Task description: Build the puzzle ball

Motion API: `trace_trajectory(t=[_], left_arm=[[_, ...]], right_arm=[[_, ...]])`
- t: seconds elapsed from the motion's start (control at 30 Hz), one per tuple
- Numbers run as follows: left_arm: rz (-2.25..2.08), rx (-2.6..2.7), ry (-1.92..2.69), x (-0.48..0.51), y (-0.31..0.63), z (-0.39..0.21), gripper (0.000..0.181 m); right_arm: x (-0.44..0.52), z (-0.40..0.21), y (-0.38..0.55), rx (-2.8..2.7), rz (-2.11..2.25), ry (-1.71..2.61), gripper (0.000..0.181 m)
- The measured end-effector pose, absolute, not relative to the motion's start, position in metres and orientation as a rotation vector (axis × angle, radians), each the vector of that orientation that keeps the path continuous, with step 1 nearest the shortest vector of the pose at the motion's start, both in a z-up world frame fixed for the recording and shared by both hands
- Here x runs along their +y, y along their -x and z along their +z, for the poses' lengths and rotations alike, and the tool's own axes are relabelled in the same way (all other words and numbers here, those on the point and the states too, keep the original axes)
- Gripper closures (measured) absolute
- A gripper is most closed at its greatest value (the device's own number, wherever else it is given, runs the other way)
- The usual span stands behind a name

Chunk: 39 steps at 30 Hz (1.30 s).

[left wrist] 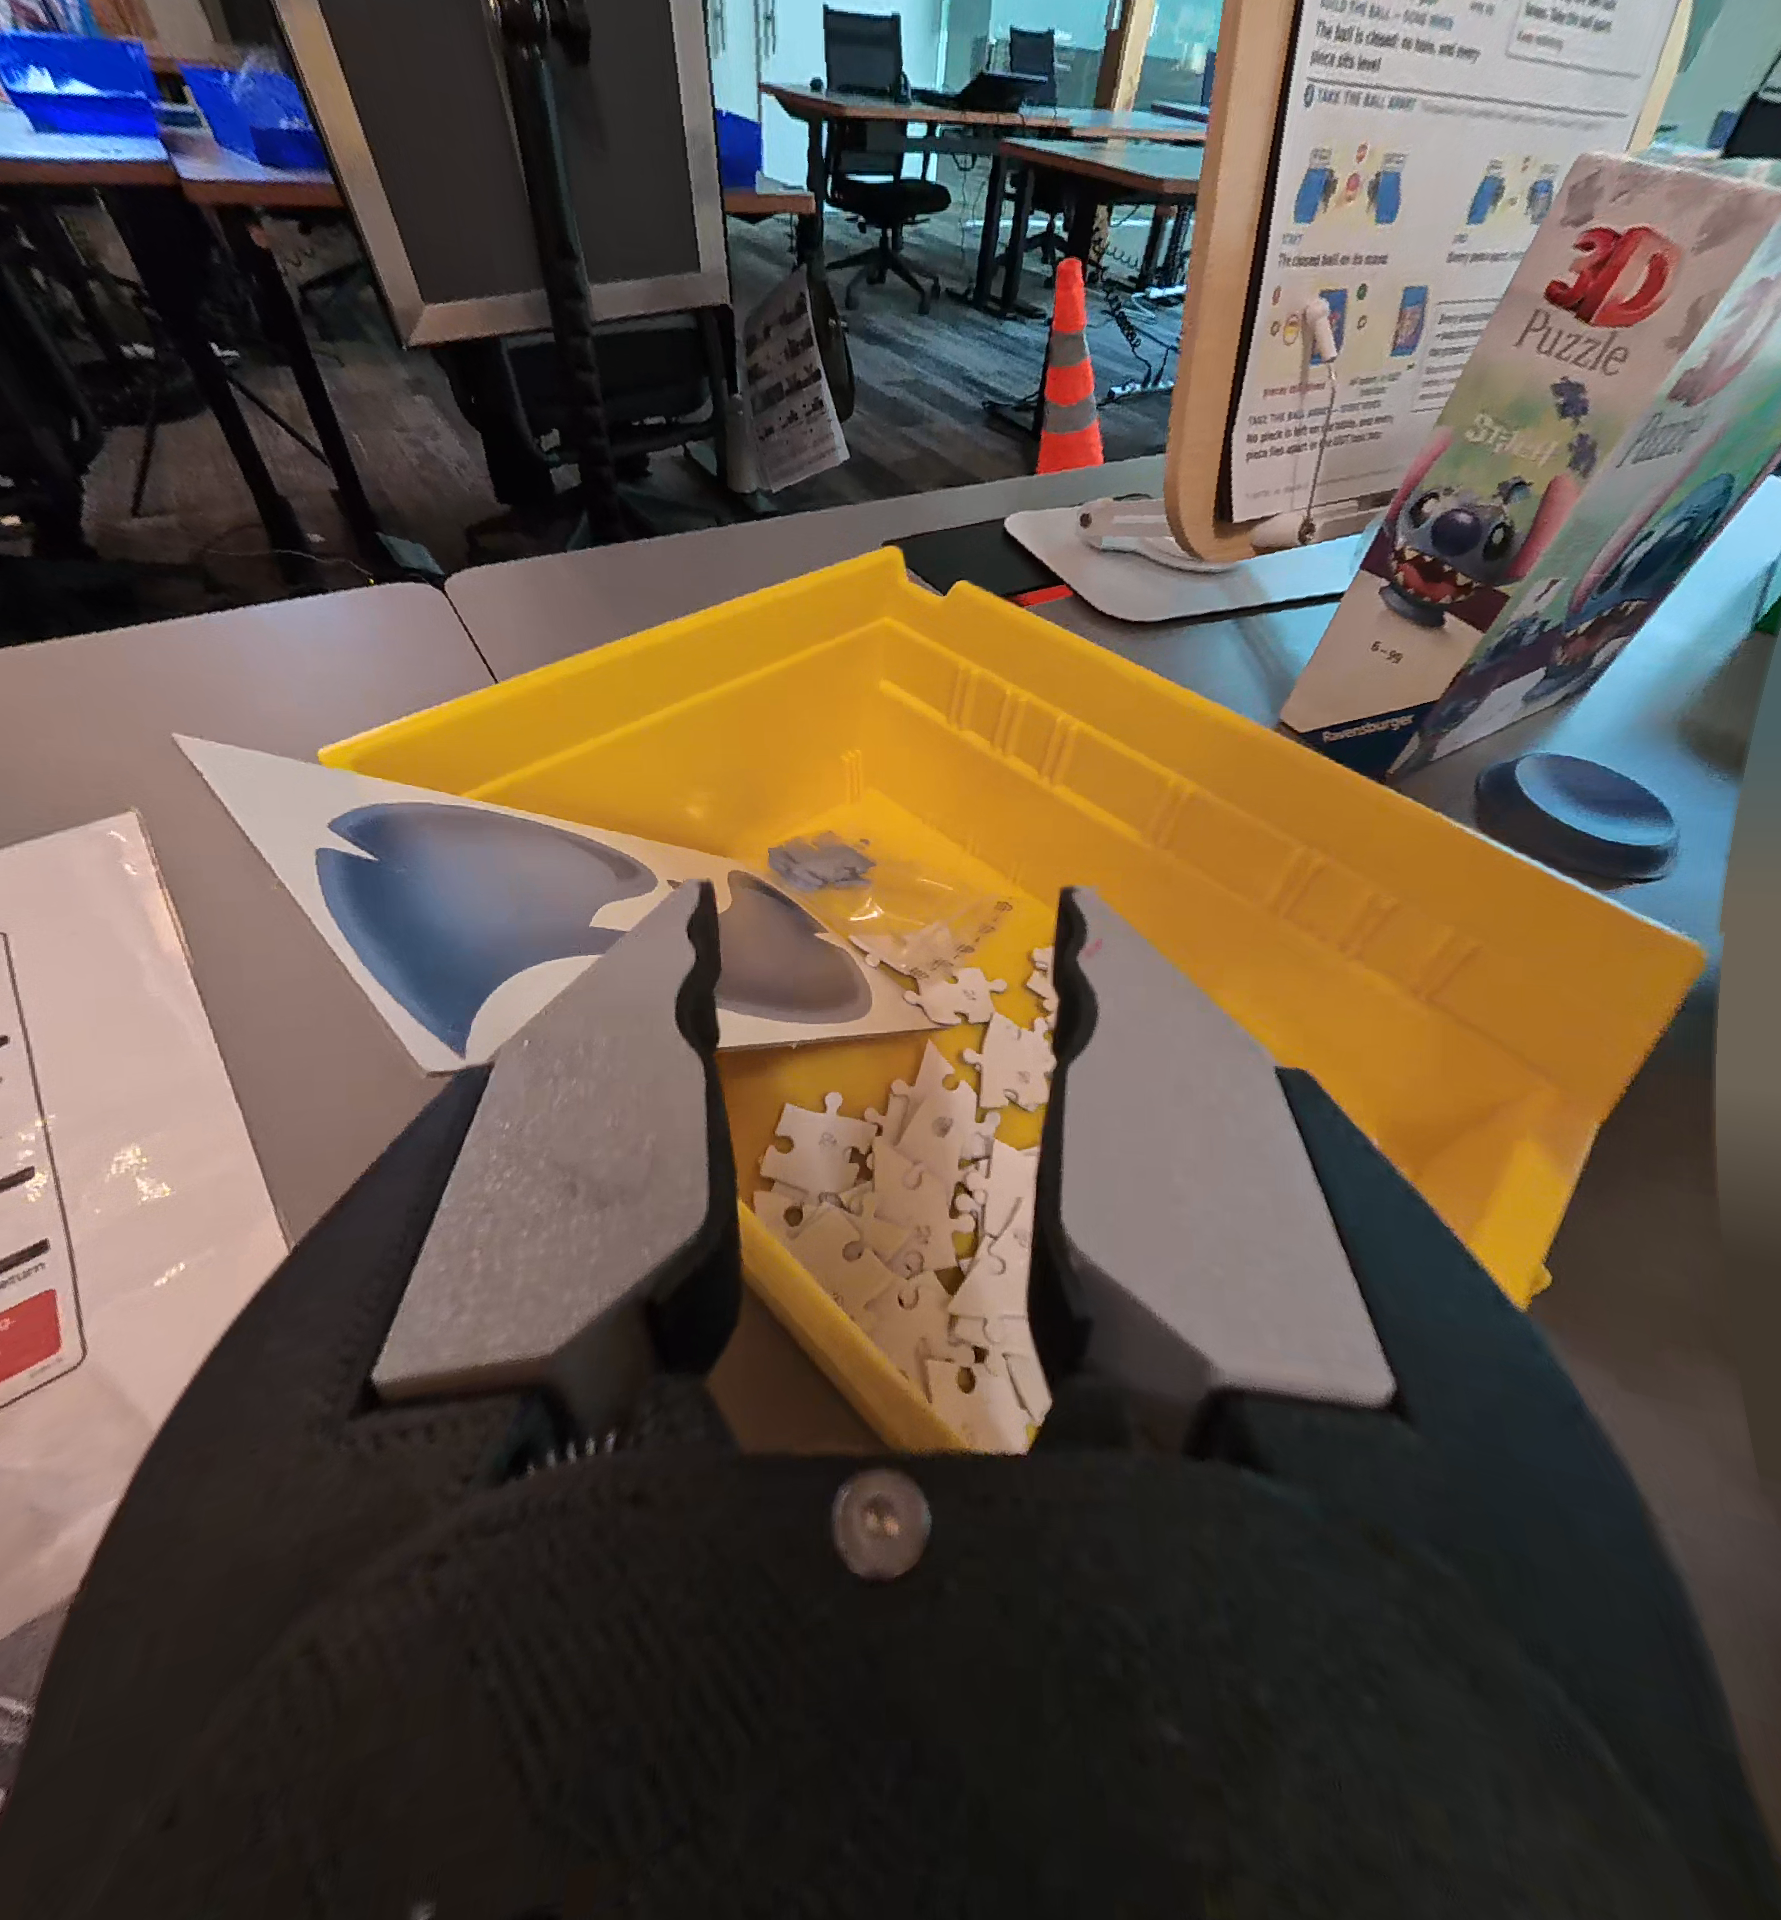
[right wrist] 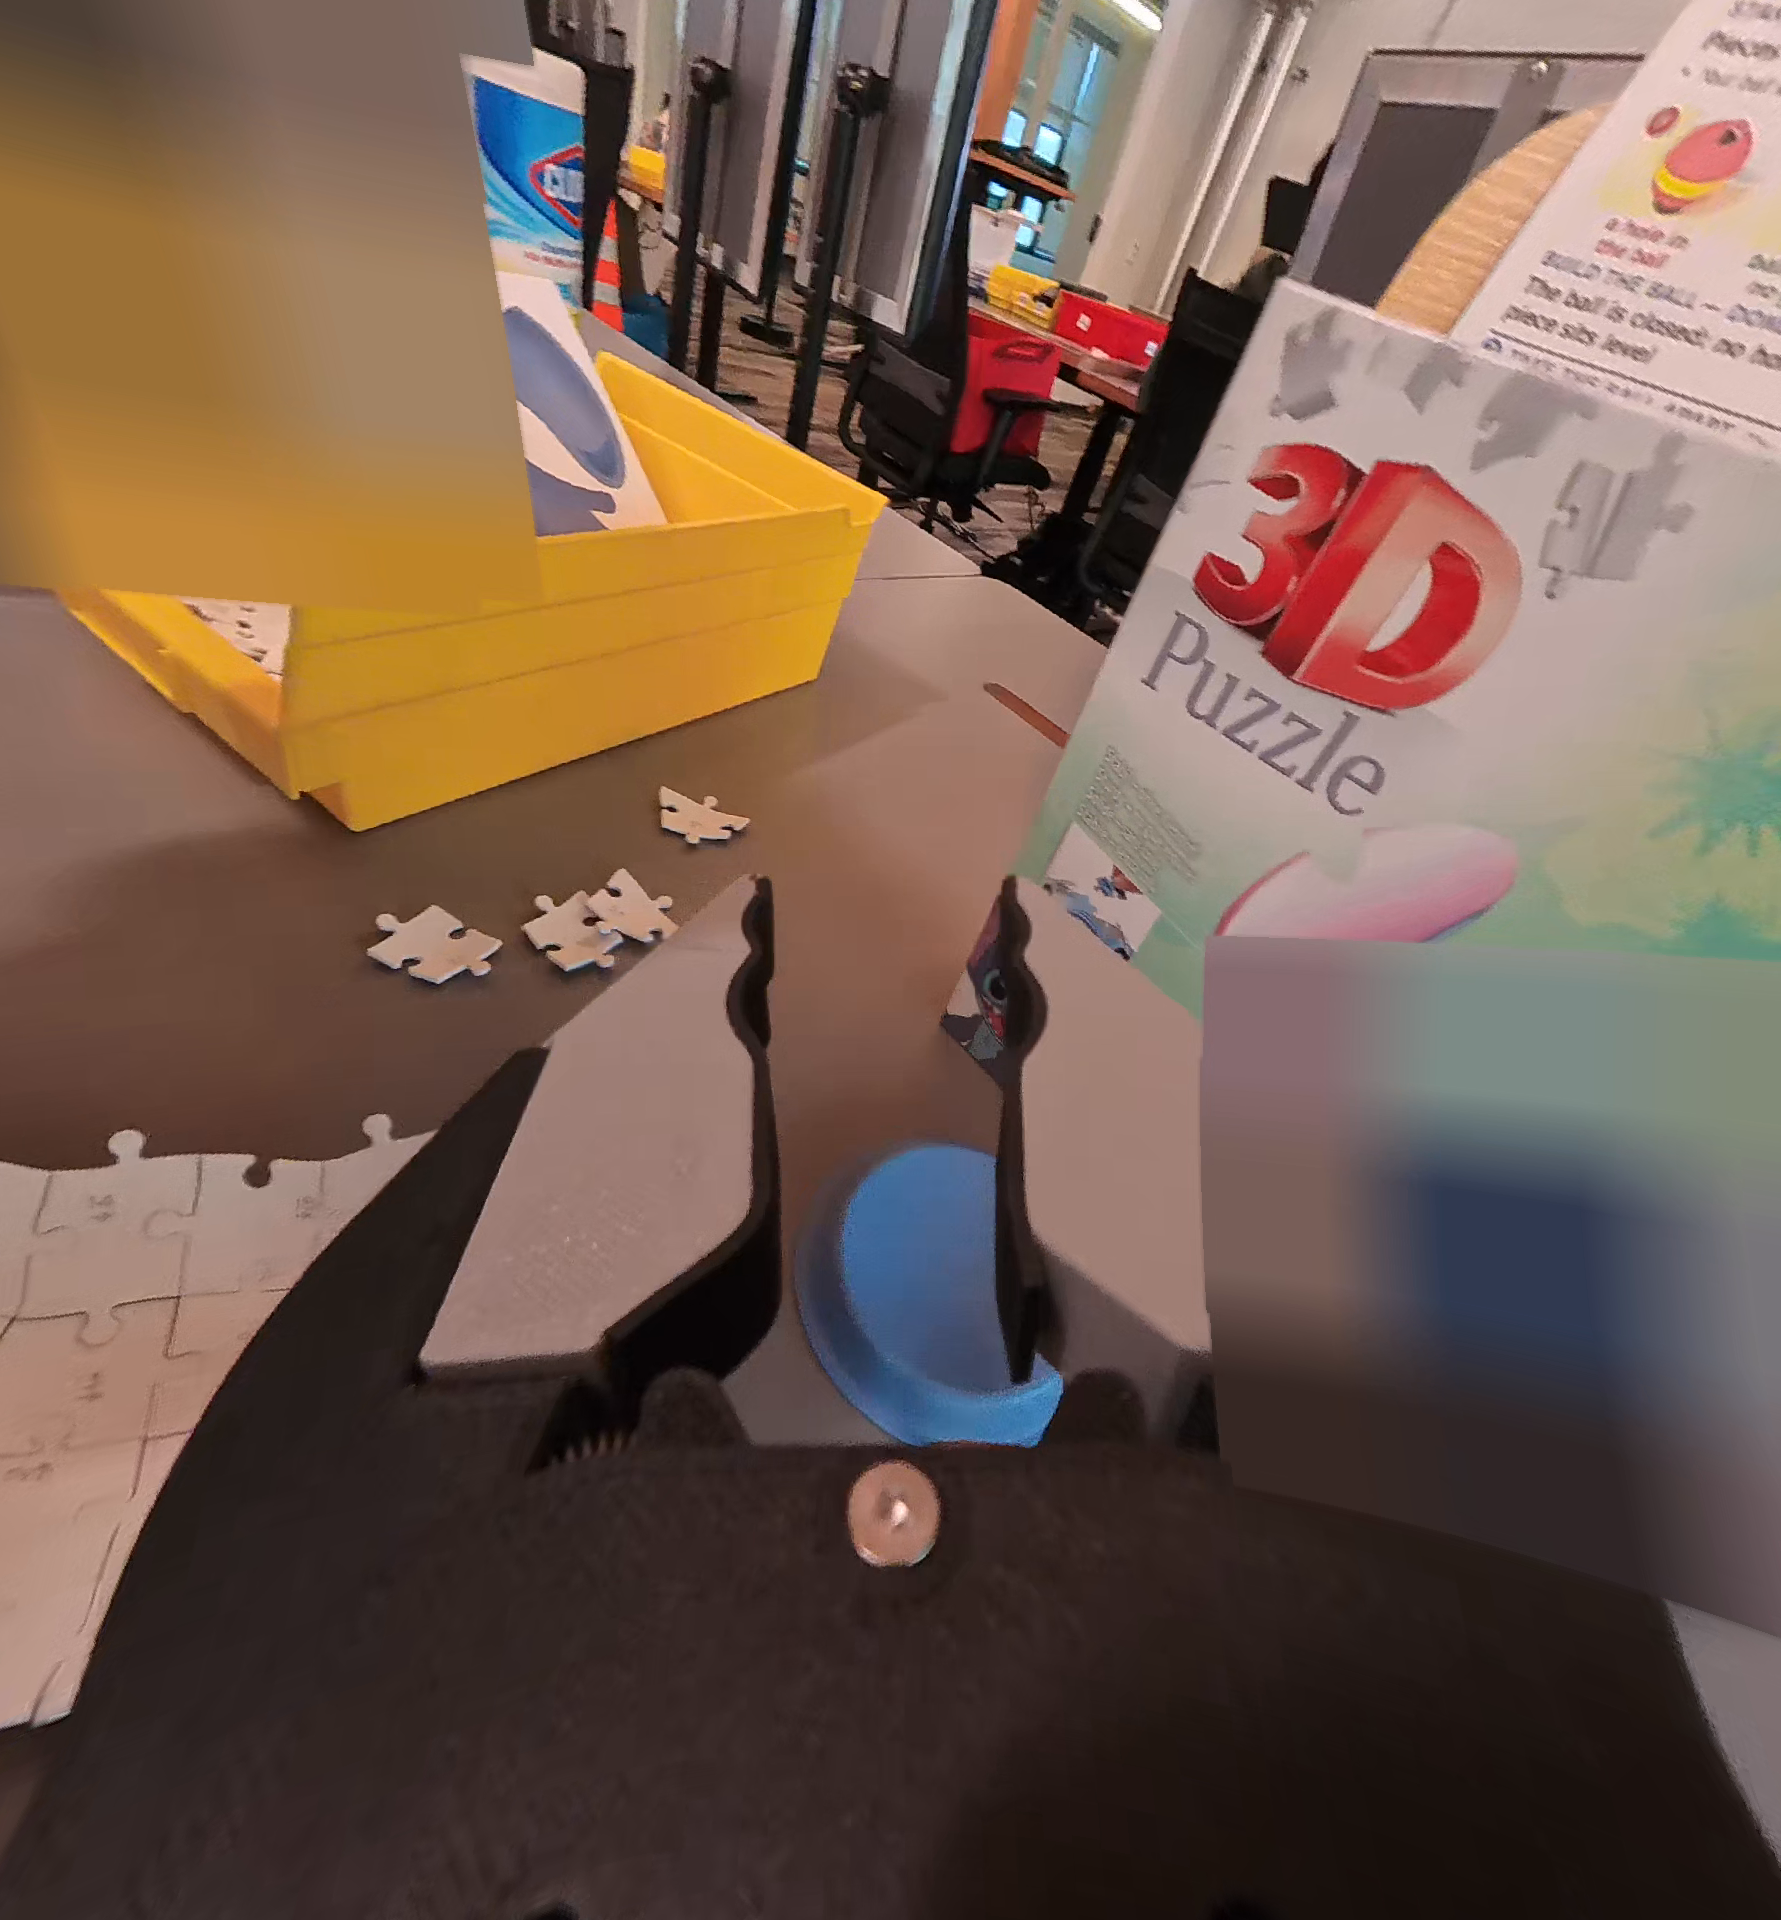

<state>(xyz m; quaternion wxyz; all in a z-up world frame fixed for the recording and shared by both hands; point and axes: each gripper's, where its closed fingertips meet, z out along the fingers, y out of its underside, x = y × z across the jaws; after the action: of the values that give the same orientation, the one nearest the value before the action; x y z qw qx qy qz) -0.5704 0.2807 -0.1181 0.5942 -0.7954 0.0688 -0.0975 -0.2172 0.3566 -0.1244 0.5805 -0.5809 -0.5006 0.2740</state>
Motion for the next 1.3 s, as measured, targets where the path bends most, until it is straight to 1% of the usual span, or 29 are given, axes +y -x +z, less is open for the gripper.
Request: trace_trajectory(t=[0.27, 0.47, 0.63, 0.77, 0.97, 1.17, 1.3], left_arm=[[-0.218, 0.176, 1.889, 0.283, 0.572, -0.130, 0.120], [-0.181, 0.189, 1.898, 0.283, 0.572, -0.131, 0.120], [-0.180, 0.186, 1.896, 0.283, 0.572, -0.130, 0.121], [-0.185, 0.196, 1.871, 0.281, 0.570, -0.124, 0.126], [-0.161, 0.221, 1.878, 0.281, 0.568, -0.126, 0.126], [-0.174, 0.216, 1.874, 0.281, 0.567, -0.127, 0.125], [-0.163, 0.229, 1.849, 0.282, 0.568, -0.124, 0.128]], right_arm=[[0.366, -0.133, 0.217, -1.162, 0.596, 1.398, 0.144], [0.367, -0.124, 0.214, -1.140, 0.497, 1.344, 0.153], [0.372, -0.126, 0.212, -1.119, 0.528, 1.374, 0.152], [0.380, -0.132, 0.209, -1.091, 0.513, 1.439, 0.150], [0.382, -0.129, 0.208, -1.069, 0.501, 1.450, 0.153], [0.387, -0.138, 0.205, -1.070, 0.486, 1.499, 0.148], [0.390, -0.139, 0.205, -1.054, 0.507, 1.501, 0.146]])
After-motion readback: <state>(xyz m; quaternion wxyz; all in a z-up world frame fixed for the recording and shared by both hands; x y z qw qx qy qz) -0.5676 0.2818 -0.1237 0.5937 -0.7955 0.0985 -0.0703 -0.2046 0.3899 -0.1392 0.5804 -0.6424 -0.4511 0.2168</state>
